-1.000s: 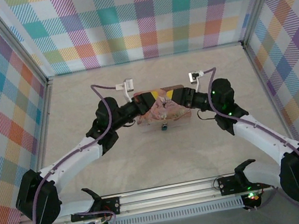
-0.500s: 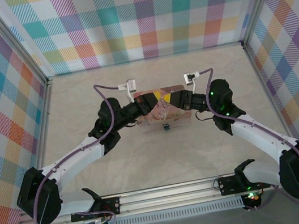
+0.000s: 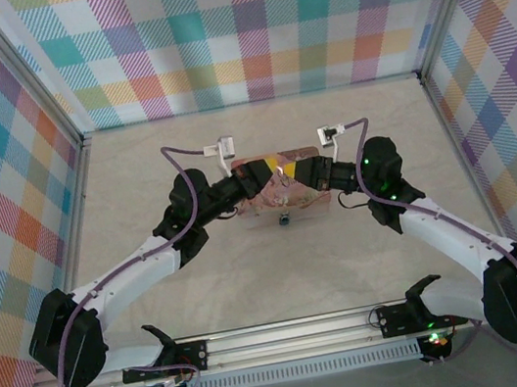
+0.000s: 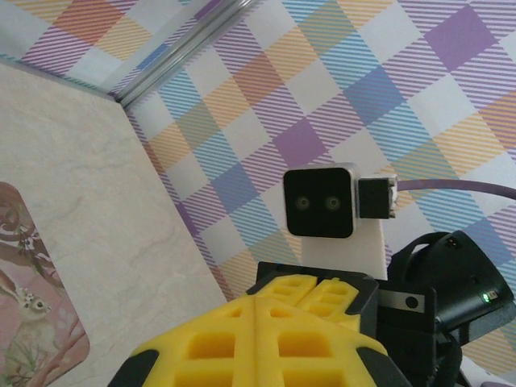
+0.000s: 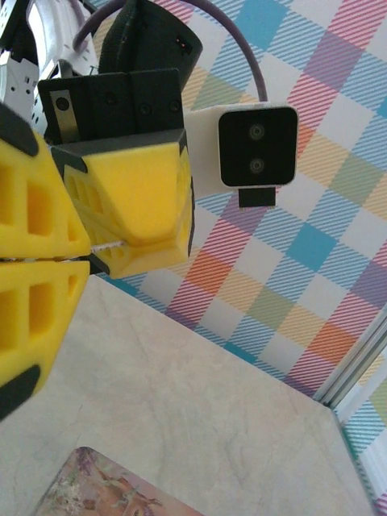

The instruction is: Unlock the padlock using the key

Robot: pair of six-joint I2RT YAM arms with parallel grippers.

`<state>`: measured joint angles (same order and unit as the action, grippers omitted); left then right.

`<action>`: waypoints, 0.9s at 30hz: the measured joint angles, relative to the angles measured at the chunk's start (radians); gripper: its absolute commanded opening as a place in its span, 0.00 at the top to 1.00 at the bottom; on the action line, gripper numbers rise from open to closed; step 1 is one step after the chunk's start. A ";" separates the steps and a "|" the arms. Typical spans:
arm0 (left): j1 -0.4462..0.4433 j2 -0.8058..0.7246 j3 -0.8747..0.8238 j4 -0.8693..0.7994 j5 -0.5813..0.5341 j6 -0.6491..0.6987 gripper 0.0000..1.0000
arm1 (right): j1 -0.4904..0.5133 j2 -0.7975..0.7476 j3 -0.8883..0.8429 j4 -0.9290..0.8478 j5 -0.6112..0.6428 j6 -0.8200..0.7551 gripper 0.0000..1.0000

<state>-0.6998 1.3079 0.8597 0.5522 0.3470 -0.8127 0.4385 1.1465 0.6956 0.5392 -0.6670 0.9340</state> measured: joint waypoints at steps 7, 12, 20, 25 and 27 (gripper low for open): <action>0.000 0.000 0.000 0.000 -0.002 0.000 1.00 | 0.001 0.000 0.000 0.003 -0.002 0.001 1.00; 0.000 0.000 0.000 0.002 0.001 -0.001 0.83 | 0.001 0.000 0.000 0.006 -0.011 0.001 1.00; 0.000 0.001 0.000 0.033 0.034 -0.003 0.89 | 0.001 -0.002 0.000 0.019 -0.033 0.001 1.00; 0.001 0.018 0.000 0.055 0.049 -0.006 0.93 | 0.000 -0.005 0.000 0.027 -0.043 0.001 1.00; 0.002 0.025 0.001 0.068 0.056 -0.008 0.98 | 0.000 -0.005 0.000 0.027 -0.045 0.002 1.00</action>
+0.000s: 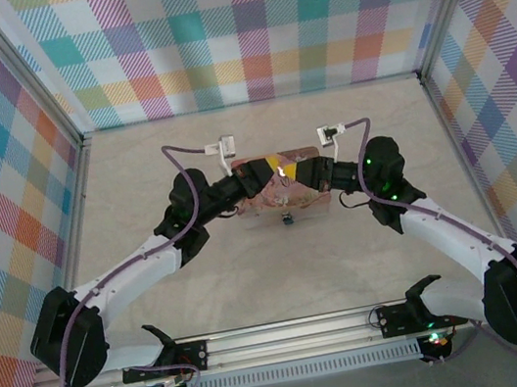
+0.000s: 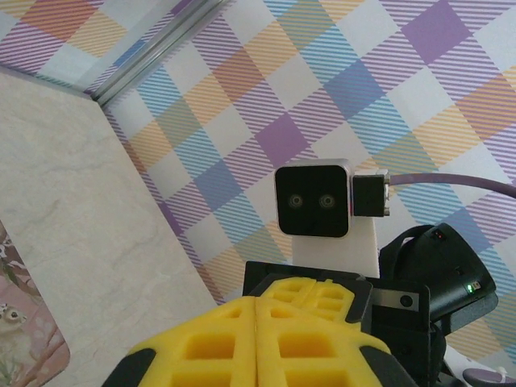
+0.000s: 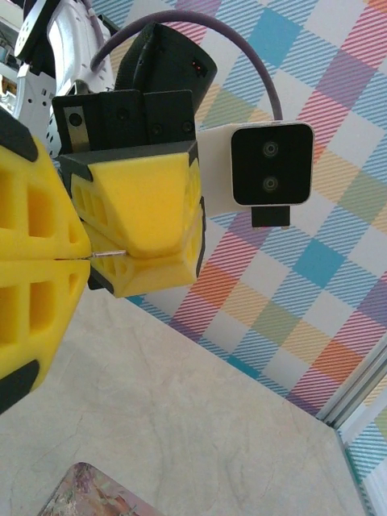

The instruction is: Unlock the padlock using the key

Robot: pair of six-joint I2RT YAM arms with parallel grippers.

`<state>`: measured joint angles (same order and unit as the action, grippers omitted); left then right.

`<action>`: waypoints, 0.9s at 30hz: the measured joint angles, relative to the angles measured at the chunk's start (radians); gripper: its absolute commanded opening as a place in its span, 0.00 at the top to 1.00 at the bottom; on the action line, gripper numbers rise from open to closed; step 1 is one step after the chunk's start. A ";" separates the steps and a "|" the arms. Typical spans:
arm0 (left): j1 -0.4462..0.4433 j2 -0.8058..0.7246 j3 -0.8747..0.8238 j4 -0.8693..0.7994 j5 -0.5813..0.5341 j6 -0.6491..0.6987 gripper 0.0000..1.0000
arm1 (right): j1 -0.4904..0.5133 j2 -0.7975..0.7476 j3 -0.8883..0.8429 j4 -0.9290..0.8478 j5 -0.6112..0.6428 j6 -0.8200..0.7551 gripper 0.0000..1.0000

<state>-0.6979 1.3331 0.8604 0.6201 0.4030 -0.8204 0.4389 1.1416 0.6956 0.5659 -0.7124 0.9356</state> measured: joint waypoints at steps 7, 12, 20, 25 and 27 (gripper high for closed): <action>0.000 0.007 0.000 0.014 0.007 -0.002 1.00 | 0.000 0.000 0.000 -0.002 -0.003 0.003 0.80; -0.005 0.007 0.000 0.014 0.015 -0.003 1.00 | 0.000 -0.006 0.000 0.005 0.013 0.021 0.66; -0.006 0.007 0.000 0.016 0.011 -0.021 1.00 | 0.020 -0.007 0.000 0.043 0.024 0.040 0.70; -0.006 0.007 -0.003 0.016 -0.011 -0.025 1.00 | 0.027 -0.008 -0.010 0.043 0.043 0.045 0.70; -0.006 0.007 -0.007 0.016 -0.021 -0.025 1.00 | 0.027 -0.011 -0.021 0.043 0.051 0.045 0.73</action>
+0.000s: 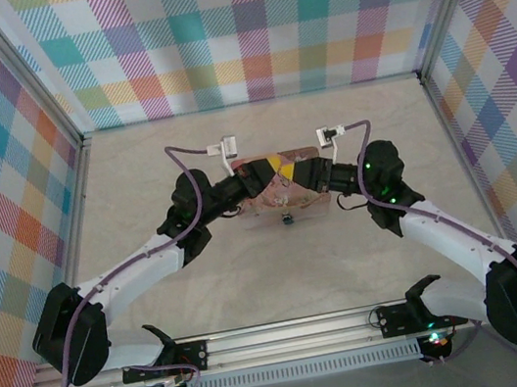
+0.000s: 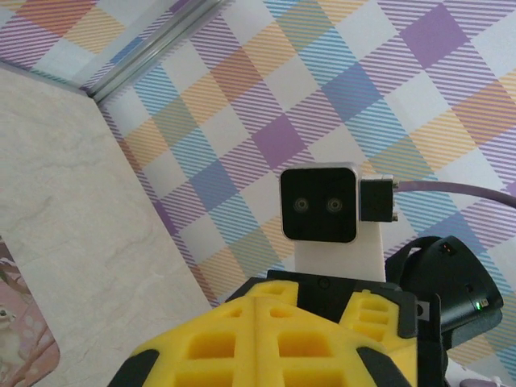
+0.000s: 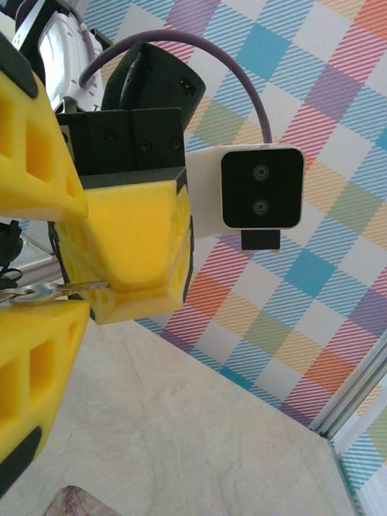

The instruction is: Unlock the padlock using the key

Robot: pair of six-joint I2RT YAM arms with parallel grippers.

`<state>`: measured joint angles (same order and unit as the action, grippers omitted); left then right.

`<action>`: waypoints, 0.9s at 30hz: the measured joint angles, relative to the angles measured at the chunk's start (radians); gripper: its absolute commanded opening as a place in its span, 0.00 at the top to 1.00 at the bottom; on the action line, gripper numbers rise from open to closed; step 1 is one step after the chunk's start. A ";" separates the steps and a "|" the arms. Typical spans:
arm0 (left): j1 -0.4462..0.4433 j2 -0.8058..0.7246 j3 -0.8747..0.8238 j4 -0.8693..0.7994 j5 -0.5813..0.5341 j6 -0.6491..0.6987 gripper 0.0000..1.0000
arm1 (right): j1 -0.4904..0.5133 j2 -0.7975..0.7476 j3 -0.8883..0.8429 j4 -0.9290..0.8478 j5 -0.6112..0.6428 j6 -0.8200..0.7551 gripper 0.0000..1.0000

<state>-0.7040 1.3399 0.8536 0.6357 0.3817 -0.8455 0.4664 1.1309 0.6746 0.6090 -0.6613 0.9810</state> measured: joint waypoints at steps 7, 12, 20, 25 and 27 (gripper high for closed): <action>0.000 0.000 -0.003 0.001 -0.021 0.000 1.00 | 0.006 -0.001 -0.007 0.000 0.021 -0.001 0.79; -0.001 -0.005 -0.014 0.007 -0.032 0.000 1.00 | 0.013 0.000 -0.007 -0.001 0.031 0.000 0.76; -0.001 -0.008 -0.016 0.008 -0.043 0.000 1.00 | 0.016 0.004 -0.007 -0.005 0.040 0.003 0.74; -0.001 -0.008 -0.019 0.008 -0.047 0.000 1.00 | 0.020 0.017 -0.007 -0.006 0.040 0.003 0.75; -0.001 -0.008 -0.021 0.008 -0.048 0.000 1.00 | 0.021 0.023 -0.007 -0.006 0.040 0.003 0.77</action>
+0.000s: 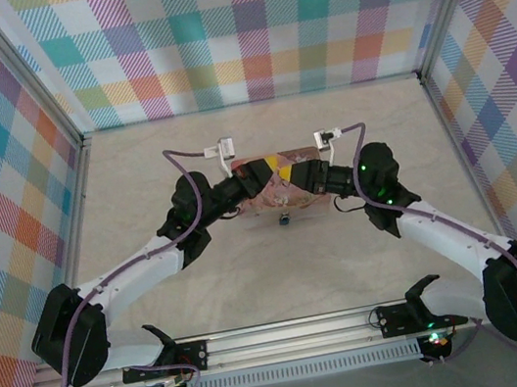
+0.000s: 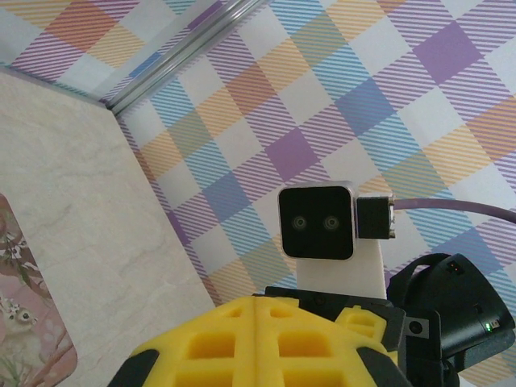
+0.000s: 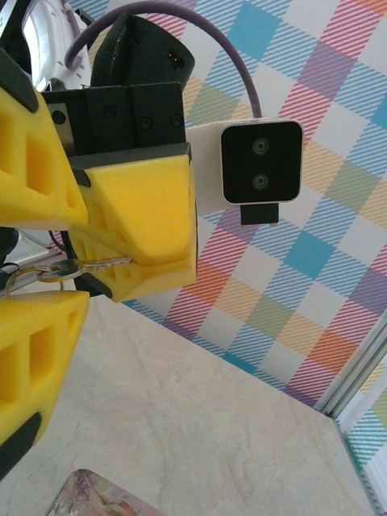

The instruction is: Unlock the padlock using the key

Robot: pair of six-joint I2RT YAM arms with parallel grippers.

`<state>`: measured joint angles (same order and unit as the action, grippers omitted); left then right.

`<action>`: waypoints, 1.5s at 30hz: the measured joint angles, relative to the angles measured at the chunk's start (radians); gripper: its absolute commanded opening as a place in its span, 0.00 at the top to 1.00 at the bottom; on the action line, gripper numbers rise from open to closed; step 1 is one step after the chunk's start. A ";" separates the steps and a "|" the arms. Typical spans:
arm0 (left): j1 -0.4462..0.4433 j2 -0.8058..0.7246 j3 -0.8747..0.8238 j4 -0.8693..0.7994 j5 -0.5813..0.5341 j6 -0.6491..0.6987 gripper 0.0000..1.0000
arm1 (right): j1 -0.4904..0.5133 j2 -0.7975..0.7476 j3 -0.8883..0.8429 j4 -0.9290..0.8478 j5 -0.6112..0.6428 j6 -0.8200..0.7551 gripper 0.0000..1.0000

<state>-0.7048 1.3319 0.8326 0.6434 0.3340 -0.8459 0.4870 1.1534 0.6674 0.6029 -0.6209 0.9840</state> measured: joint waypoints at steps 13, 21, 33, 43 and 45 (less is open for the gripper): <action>0.000 -0.021 -0.019 0.007 -0.022 0.000 1.00 | 0.005 0.006 0.000 0.002 0.010 0.002 0.99; 0.000 -0.047 -0.033 0.006 -0.024 0.001 1.00 | 0.007 -0.019 -0.002 -0.004 0.037 -0.005 1.00; -0.001 -0.060 -0.037 -0.012 -0.018 0.006 1.00 | 0.007 -0.029 -0.002 -0.018 0.037 -0.010 1.00; -0.001 -0.058 -0.031 -0.046 -0.023 0.027 0.43 | -0.002 -0.038 -0.002 -0.091 0.038 -0.054 1.00; 0.000 -0.083 -0.031 -0.101 -0.046 0.053 0.31 | -0.029 -0.061 -0.001 -0.145 0.039 -0.076 1.00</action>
<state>-0.7044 1.2491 0.8013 0.5423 0.2882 -0.7933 0.4576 1.0927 0.6666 0.4576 -0.5823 0.9081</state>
